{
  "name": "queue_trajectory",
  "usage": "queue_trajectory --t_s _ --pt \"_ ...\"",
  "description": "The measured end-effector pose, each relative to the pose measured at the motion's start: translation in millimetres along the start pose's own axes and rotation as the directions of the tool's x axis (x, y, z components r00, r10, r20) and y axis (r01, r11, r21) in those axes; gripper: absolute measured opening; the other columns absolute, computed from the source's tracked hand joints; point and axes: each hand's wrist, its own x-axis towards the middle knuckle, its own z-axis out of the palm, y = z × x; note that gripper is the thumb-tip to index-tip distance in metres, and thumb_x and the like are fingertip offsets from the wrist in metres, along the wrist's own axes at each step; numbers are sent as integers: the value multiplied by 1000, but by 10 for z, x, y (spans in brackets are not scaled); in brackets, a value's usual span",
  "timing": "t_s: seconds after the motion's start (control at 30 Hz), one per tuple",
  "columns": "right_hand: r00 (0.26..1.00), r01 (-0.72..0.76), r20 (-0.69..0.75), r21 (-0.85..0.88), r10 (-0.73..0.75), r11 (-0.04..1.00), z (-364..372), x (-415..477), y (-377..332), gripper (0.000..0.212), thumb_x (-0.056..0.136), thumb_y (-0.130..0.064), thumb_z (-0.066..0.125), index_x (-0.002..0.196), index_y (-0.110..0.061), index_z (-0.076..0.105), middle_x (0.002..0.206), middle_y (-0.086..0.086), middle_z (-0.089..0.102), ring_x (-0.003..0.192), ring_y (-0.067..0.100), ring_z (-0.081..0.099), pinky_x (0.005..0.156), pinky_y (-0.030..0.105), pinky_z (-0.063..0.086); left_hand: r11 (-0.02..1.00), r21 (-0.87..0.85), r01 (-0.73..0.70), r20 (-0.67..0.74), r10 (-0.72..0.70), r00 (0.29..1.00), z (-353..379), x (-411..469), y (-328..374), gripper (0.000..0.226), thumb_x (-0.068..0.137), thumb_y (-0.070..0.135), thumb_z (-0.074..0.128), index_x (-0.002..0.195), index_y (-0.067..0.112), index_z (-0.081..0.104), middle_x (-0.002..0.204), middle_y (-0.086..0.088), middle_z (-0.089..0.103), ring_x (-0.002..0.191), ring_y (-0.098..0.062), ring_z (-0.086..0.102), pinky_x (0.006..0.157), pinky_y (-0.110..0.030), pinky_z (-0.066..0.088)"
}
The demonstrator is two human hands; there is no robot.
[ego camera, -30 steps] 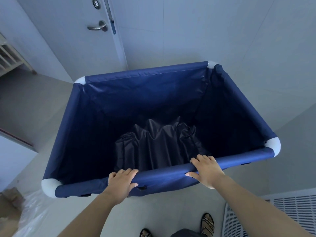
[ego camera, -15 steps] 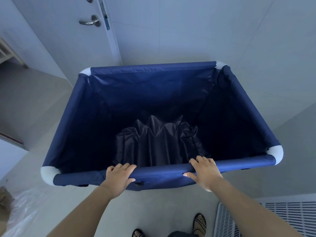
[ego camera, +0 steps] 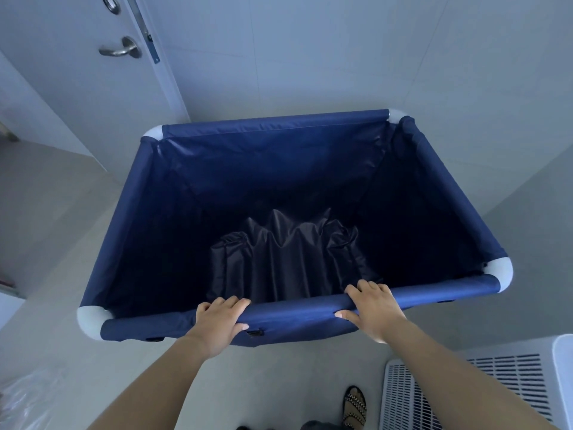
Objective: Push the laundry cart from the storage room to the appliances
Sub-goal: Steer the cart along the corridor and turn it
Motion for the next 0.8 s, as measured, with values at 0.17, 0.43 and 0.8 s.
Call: queue_trajectory --t_s 0.17,0.43,0.8 --pt "1000 -25 -6 17 25 1000 2 6 145 63 90 -70 26 127 -22 43 114 0 51 106 20 48 100 33 32 999 51 -15 6 15 1000 -60 138 117 46 98 46 36 142 34 26 133 16 44 119 -12 42 98 -32 26" --pt "998 -62 -22 58 64 996 19 14 411 63 89 -70 26 126 -23 44 112 0 51 106 20 47 100 33 31 993 102 -51 4 51 999 -192 387 334 46 99 46 34 142 34 25 135 16 42 121 -12 41 100 -32 26" --pt "992 -122 -16 82 124 989 71 -37 946 64 89 -71 26 128 -23 43 113 0 52 108 20 48 101 34 31 990 112 -91 -12 93 996 -320 729 841 45 99 43 37 142 32 27 135 13 44 120 -15 42 100 -34 27"
